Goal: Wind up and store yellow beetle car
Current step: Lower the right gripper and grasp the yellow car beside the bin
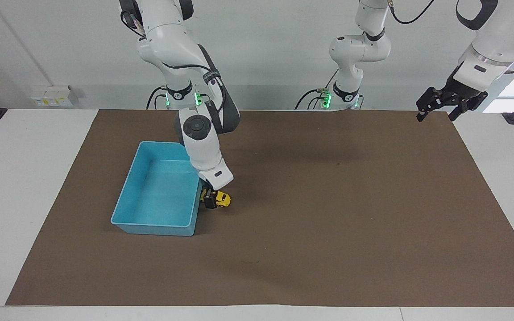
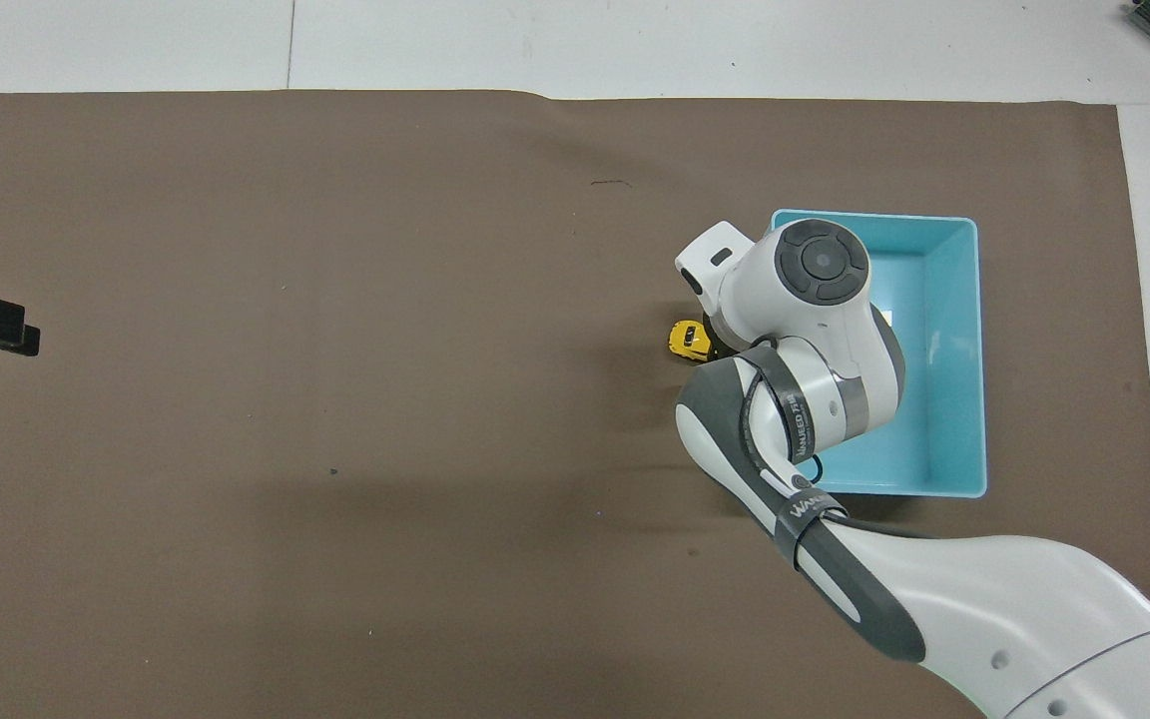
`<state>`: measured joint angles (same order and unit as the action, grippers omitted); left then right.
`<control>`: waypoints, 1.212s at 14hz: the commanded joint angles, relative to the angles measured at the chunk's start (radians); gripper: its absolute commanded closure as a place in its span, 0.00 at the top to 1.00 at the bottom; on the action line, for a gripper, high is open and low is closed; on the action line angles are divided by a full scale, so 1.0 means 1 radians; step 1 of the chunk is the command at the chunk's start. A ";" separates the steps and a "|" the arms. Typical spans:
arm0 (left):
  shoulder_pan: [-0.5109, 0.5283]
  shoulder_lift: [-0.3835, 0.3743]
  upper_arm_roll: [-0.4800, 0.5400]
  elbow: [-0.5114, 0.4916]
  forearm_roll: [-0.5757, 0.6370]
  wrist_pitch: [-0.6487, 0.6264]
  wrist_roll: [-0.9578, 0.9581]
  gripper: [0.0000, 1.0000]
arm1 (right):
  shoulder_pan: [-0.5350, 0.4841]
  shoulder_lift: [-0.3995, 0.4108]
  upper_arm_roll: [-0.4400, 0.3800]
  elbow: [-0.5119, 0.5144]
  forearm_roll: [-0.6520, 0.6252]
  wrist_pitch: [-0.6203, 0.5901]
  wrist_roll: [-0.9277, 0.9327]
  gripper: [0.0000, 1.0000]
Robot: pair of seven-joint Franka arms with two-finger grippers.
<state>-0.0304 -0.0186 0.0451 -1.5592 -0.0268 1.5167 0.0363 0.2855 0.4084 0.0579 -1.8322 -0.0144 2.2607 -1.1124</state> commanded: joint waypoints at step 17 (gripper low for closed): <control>0.012 -0.012 -0.005 -0.002 -0.005 -0.013 0.007 1.00 | -0.003 -0.007 0.007 -0.035 -0.019 0.049 0.005 0.22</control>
<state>-0.0304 -0.0186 0.0452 -1.5592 -0.0268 1.5166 0.0363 0.2857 0.4083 0.0577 -1.8656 -0.0218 2.3023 -1.1128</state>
